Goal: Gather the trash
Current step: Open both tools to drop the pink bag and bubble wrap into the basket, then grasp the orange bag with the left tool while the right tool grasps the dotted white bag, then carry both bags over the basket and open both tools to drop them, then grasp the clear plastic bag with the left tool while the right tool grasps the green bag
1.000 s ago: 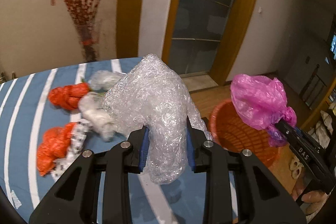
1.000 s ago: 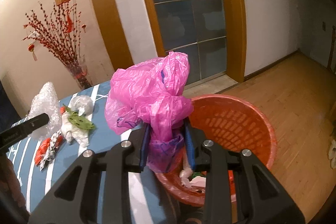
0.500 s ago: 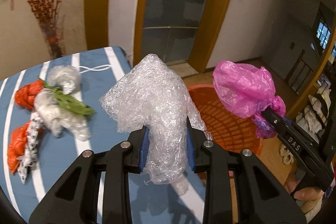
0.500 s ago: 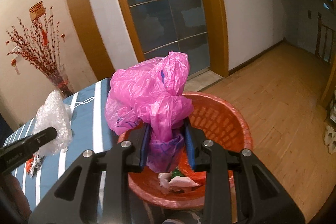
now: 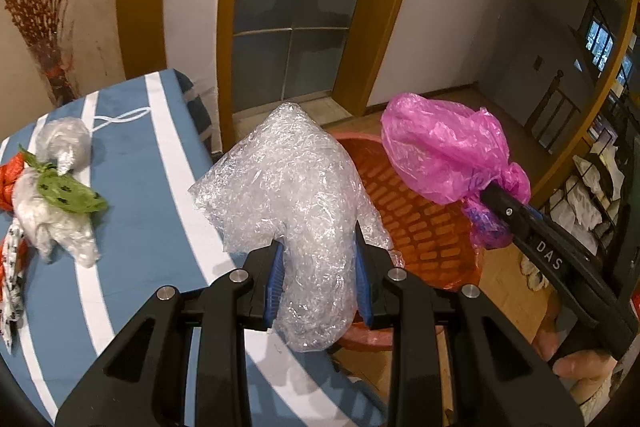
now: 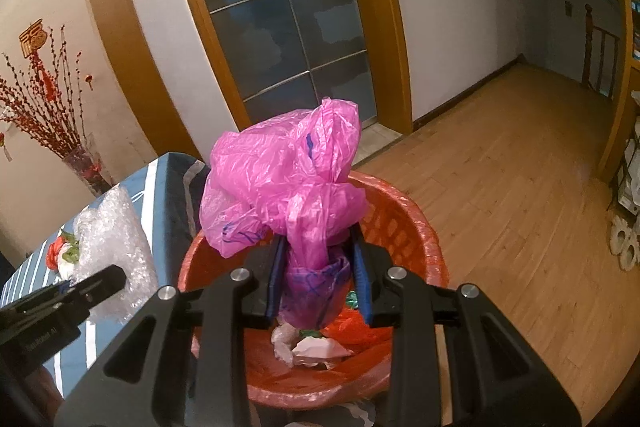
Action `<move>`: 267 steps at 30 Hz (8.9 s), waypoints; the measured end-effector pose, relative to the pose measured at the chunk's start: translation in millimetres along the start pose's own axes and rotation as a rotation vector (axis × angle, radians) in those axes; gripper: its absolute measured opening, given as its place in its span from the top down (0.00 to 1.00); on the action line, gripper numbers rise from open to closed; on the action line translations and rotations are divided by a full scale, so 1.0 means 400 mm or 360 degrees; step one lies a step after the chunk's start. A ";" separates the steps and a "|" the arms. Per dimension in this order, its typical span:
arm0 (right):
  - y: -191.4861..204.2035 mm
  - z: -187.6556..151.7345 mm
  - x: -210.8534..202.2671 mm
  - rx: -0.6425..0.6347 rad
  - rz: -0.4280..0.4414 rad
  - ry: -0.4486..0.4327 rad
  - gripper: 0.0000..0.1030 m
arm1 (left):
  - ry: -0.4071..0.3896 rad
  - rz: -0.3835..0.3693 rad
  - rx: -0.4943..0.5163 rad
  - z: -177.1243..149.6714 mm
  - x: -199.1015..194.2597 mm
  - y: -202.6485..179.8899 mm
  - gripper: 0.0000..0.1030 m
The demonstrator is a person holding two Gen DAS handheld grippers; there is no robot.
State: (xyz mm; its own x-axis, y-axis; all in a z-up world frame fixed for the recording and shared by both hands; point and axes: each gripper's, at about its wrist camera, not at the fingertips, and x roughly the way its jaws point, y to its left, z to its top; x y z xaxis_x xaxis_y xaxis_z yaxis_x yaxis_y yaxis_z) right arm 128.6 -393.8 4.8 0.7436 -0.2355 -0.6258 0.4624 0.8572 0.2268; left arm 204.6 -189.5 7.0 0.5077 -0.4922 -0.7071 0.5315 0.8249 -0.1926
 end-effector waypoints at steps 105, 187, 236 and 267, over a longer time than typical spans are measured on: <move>0.848 -0.313 -0.012 -0.0819 0.0669 0.0343 0.55 | -0.0295 0.0922 -0.0625 -0.277 -0.449 0.885 0.66; 0.022 -0.009 0.094 -0.0174 0.0072 0.0037 0.78 | -0.0033 -0.0261 -0.0121 0.009 0.117 0.015 0.64; 0.384 -0.126 0.079 -0.0559 0.0314 0.0133 0.50 | -0.0219 0.0501 -0.0579 -0.127 -0.158 0.593 0.23; 0.581 -0.168 0.086 -0.0778 0.0475 0.0138 0.50 | -0.0194 0.0633 -0.0392 -0.136 -0.184 0.622 0.63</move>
State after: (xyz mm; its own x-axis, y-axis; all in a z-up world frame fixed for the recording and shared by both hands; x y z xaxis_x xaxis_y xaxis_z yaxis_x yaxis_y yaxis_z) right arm 229.1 -172.0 -14.3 0.7558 0.0697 -0.6511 -0.0534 0.9976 0.0448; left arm 262.7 67.1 -26.0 0.7225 -0.1423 -0.6766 0.1113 0.9898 -0.0893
